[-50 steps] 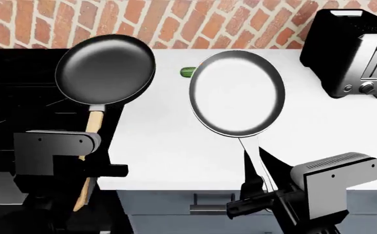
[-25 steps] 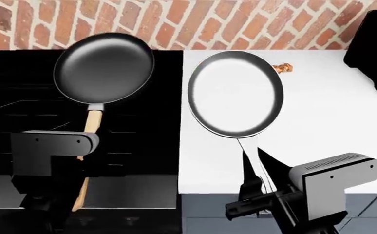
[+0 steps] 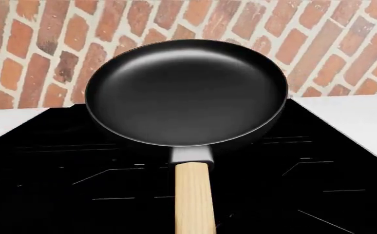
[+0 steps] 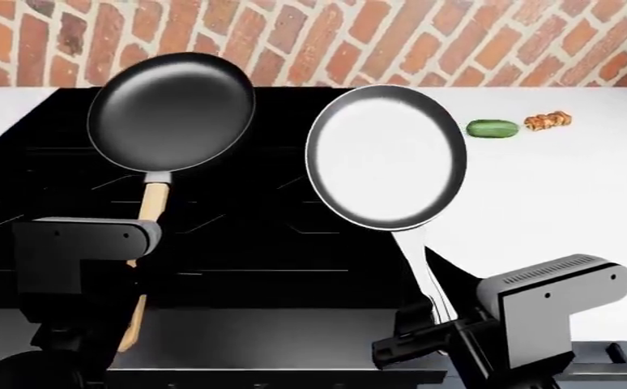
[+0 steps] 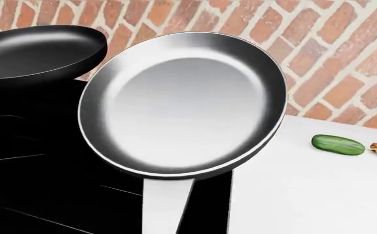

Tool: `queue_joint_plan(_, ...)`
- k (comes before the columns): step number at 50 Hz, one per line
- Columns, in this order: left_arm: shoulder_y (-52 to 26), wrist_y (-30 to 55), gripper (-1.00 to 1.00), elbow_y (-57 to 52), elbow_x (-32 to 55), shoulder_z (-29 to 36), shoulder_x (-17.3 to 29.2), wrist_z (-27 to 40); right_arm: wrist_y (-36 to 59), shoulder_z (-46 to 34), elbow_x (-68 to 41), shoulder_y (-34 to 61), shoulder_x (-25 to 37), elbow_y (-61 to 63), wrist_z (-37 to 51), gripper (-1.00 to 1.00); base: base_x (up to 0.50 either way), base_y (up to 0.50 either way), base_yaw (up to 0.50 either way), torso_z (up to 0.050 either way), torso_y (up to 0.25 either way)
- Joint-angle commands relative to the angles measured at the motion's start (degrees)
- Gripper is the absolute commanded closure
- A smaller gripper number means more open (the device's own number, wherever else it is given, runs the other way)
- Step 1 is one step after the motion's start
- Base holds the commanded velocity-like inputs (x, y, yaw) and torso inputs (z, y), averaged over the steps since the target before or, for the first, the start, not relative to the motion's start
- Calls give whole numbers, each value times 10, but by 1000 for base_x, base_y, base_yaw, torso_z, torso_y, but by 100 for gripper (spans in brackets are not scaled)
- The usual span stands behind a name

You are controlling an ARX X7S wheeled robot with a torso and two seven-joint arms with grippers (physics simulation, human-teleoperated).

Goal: Place both pans onto different burners. Then place the pickle and the skewer on different pans.

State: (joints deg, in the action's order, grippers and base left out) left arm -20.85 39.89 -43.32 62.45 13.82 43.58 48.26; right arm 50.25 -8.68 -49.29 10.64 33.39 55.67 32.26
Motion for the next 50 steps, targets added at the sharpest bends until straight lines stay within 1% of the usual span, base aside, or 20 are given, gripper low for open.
queue_joint_plan(1, -19, -8, 100, -9, -27, -25, 0, 16, -10, 8, 13, 16, 2, 10, 99, 100, 105, 500, 0, 0, 10)
queue_joint_plan(18, -16, -11, 100, -12, -23, -28, 3, 18, -13, 3, 3, 19, 9, 14, 112, 100, 105, 500, 0, 1, 4)
queue_joint_plan(33, -16, -14, 100, -11, -22, -29, 4, 18, -16, 1, -10, 22, 14, 11, 122, 100, 2, 500, 0, 1, 4)
queue_joint_plan(36, -17, -13, 100, -13, -21, -28, 5, 20, -31, 3, -2, 14, 15, 14, 118, 100, 0, -86, 0, 3, 4)
queue_joint_plan(39, -16, -13, 100, -13, -21, -27, 5, 20, -37, 3, 0, 11, 16, 14, 117, 100, 41, -500, 0, 0, 3)
queue_joint_plan(50, -16, -13, 100, -14, -21, -26, 6, 19, -46, -2, 1, 11, 21, 14, 120, 100, 0, 0, 0, 2, 4)
